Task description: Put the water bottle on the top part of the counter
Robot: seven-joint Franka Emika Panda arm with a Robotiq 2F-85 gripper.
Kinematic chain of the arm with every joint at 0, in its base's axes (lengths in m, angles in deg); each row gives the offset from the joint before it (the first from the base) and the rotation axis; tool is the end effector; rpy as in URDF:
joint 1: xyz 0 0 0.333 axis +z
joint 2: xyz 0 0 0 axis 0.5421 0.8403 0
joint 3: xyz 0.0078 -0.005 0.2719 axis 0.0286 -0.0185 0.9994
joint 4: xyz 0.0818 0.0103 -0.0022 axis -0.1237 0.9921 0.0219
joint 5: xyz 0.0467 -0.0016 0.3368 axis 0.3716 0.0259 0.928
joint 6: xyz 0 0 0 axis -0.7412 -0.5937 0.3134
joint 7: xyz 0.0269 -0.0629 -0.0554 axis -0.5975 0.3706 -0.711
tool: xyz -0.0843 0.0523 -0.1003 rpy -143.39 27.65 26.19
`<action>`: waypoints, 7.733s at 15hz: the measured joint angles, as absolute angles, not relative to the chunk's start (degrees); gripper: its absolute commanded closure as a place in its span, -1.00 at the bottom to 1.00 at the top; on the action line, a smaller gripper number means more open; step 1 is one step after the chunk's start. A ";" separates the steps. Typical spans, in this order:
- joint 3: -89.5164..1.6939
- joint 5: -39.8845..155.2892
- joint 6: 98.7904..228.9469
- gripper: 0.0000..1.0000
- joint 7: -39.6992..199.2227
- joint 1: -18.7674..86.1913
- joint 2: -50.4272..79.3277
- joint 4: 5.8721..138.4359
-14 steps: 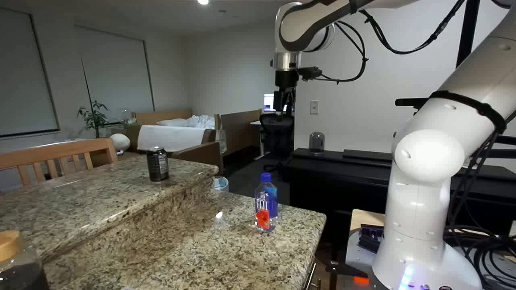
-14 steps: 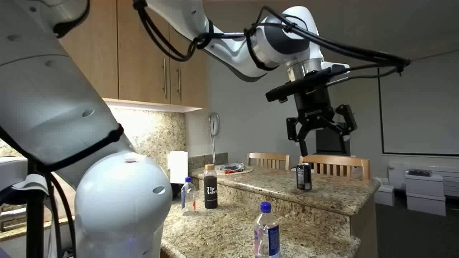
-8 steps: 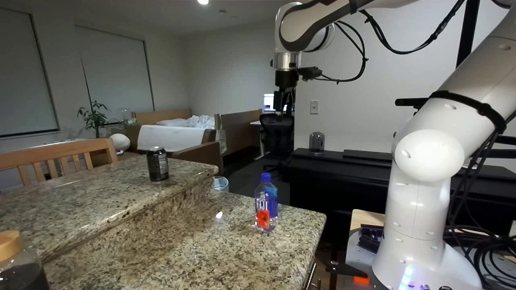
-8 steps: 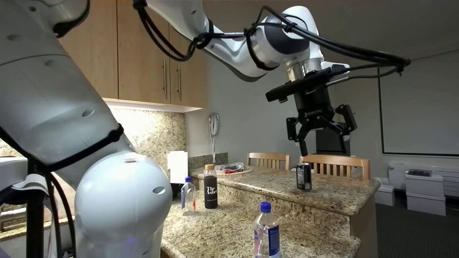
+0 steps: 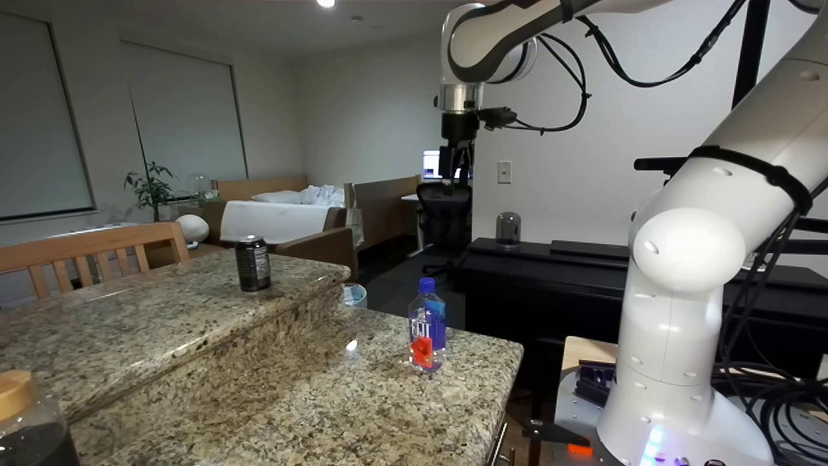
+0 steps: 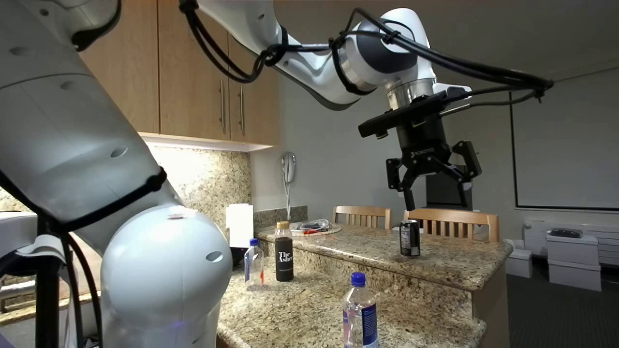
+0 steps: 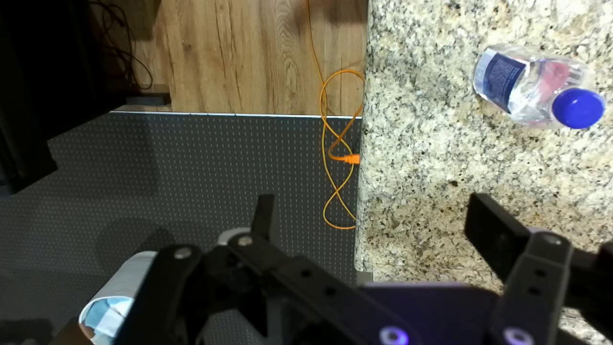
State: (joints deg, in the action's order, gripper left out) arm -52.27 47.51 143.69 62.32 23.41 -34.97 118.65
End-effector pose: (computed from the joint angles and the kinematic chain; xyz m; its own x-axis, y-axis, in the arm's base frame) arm 0.3365 -0.1596 0.4630 0.9931 -0.0414 0.1099 -0.0557 -0.9899 0.1304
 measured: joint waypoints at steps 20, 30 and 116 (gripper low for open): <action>-53.17 54.88 153.41 -1.00 61.81 29.19 -32.44 128.67; -46.95 58.02 158.78 -1.00 62.00 34.36 -31.06 131.58; -46.36 61.53 162.29 0.71 66.51 36.05 -31.96 138.22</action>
